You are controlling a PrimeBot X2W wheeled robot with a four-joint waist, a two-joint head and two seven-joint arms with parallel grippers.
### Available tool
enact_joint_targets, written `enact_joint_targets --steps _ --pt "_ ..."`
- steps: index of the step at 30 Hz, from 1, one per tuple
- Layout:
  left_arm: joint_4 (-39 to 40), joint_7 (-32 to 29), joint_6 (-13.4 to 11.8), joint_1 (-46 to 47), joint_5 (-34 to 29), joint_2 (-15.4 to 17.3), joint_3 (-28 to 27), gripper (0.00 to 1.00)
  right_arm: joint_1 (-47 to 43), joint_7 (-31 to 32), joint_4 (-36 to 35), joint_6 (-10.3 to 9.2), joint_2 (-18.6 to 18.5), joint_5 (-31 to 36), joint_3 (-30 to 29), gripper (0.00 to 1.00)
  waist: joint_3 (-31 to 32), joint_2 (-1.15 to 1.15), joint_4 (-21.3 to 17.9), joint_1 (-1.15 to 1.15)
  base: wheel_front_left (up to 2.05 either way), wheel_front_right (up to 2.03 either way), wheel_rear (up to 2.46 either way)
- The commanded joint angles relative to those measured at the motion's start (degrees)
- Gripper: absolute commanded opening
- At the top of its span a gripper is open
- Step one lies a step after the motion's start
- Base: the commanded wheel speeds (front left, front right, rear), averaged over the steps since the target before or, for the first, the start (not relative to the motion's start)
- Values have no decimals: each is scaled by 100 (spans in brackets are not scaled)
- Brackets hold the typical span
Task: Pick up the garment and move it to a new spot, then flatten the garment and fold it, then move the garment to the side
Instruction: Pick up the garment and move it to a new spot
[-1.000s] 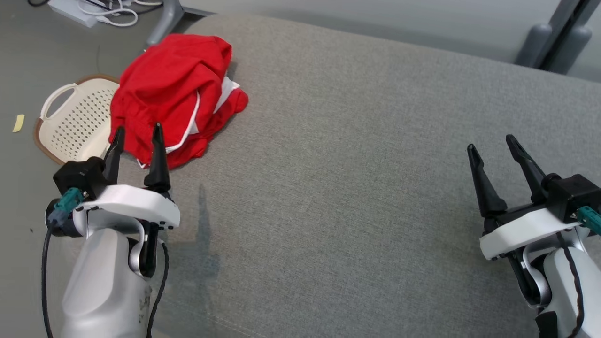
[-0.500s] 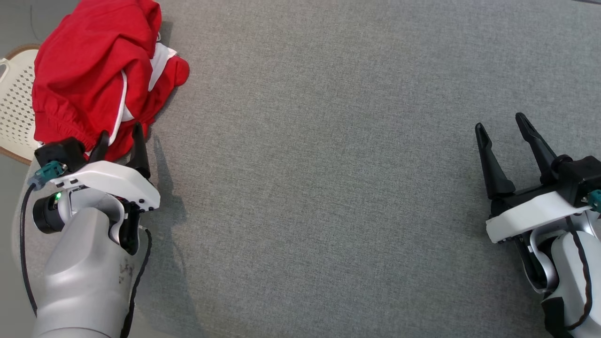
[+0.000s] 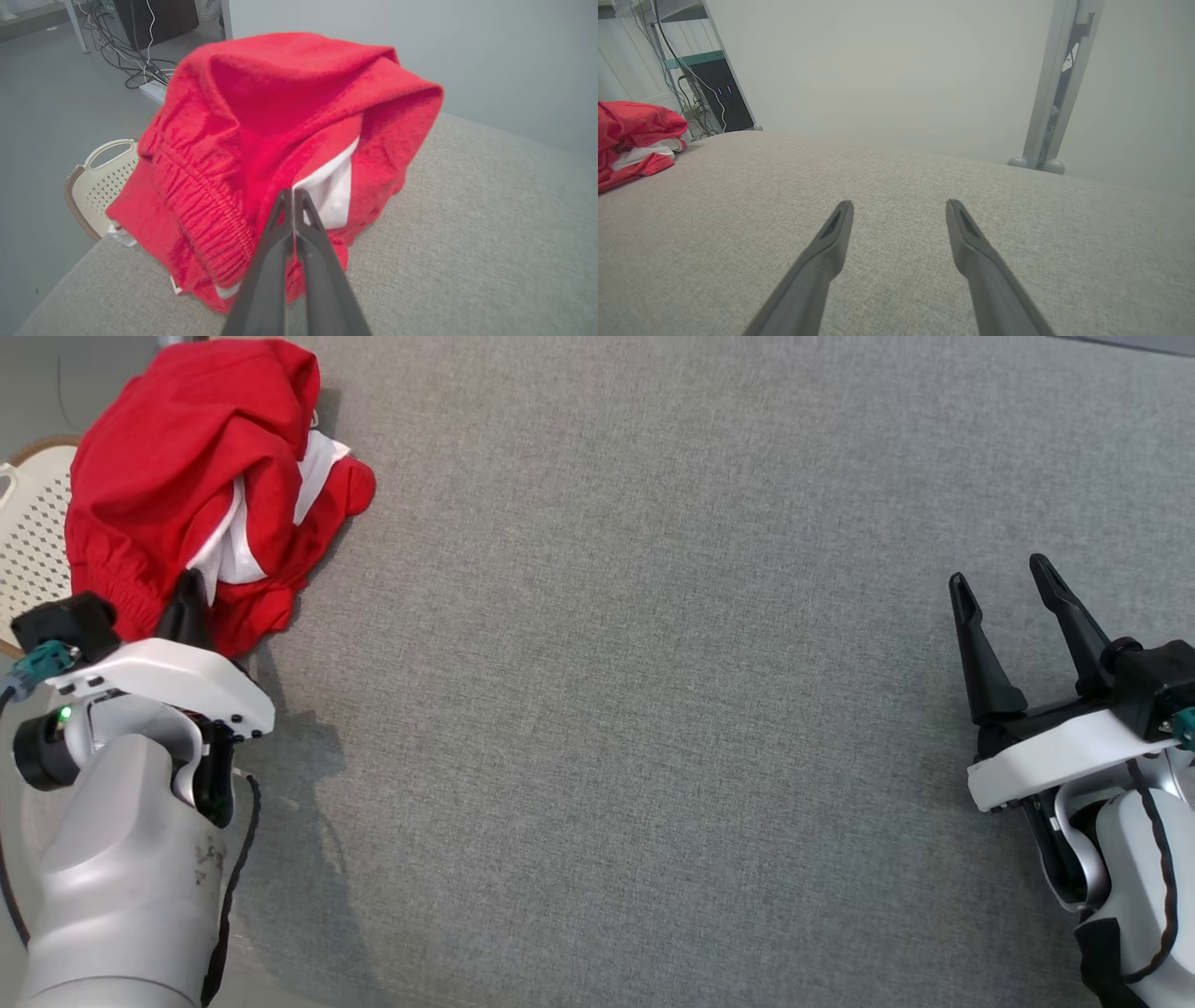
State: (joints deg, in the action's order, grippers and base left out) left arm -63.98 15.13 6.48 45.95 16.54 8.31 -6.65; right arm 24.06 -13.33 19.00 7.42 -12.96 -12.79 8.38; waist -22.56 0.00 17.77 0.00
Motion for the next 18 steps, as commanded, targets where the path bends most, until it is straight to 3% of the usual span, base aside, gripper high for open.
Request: enact_joint_targets --steps 1,18 --pt "163 1 -17 -74 -57 54 -34 0 -46 -46 6 13 -4 -26 -10 100 67 0 -13 0 0 0 0" --pt "3276 0 -91 -1522 -575 5 -378 0 -627 -195 195 13 346 -57 -356 100 1371 0 -198 0 0 0 0"
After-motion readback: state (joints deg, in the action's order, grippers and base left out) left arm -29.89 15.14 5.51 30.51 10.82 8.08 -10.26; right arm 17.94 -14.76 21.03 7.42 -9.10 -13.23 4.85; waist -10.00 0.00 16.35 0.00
